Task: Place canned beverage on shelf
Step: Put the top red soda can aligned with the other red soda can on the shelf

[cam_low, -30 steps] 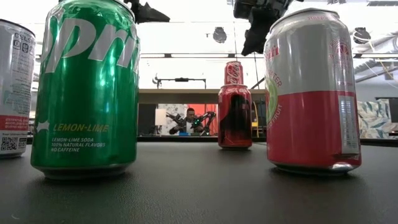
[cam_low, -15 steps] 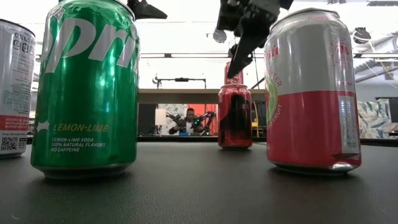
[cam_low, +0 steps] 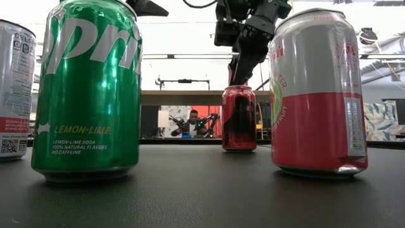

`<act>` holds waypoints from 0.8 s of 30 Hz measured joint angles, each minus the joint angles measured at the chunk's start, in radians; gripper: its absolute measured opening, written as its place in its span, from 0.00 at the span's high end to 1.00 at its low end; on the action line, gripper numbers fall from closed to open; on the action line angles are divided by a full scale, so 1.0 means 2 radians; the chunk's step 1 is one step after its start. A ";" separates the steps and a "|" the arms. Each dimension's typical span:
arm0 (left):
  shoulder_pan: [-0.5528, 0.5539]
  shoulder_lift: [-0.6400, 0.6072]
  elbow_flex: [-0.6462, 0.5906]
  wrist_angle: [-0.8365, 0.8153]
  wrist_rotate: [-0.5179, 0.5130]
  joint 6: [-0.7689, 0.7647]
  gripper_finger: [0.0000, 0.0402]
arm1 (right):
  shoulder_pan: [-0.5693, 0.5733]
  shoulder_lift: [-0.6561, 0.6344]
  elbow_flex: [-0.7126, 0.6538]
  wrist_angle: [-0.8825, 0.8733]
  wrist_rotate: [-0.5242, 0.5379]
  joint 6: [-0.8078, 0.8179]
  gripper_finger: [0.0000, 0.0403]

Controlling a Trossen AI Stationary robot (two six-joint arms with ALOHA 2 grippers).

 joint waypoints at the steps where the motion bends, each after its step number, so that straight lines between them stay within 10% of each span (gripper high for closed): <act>1: -0.002 0.000 0.000 -0.001 -0.003 0.000 0.03 | 0.000 0.000 0.000 0.000 0.002 -0.002 0.23; 24: -0.005 0.000 0.000 -0.001 -0.013 0.014 0.03 | 0.000 0.031 0.001 -0.003 0.009 -0.028 0.24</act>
